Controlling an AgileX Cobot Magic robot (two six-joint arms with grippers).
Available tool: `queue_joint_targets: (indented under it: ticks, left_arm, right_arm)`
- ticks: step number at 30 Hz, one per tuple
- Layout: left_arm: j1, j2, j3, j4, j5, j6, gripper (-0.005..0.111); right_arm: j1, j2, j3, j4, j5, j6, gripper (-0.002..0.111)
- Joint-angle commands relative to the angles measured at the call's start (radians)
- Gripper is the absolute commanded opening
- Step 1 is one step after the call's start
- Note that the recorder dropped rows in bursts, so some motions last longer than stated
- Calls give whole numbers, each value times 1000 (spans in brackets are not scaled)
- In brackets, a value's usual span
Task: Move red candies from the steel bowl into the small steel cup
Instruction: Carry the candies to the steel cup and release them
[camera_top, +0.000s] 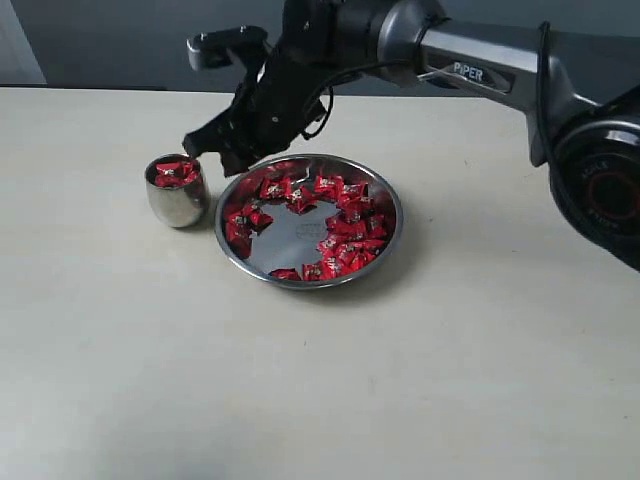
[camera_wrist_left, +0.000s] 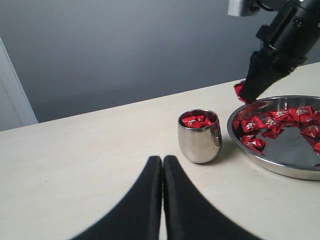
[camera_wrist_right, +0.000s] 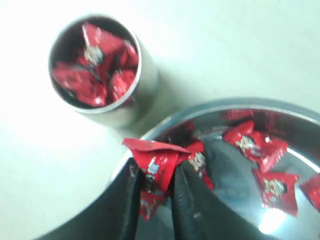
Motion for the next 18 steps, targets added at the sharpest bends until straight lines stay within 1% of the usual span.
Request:
queue_joint_targets:
  ticks: [1, 7, 15, 18]
  left_arm:
    - [1, -5, 5, -6, -5, -2, 2]
    - [1, -5, 5, -6, -5, -2, 2]
    - [1, -5, 5, -6, -5, -2, 2]
    - [1, -5, 5, -6, -5, -2, 2]
  right_arm:
    - [1, -7, -1, 97, -133, -15, -1]
    - [27, 22, -1, 221, -238, -139, -1]
    - [44, 56, -1, 238, -266, -156, 0]
    - [44, 60, -1, 254, -265, -175, 5]
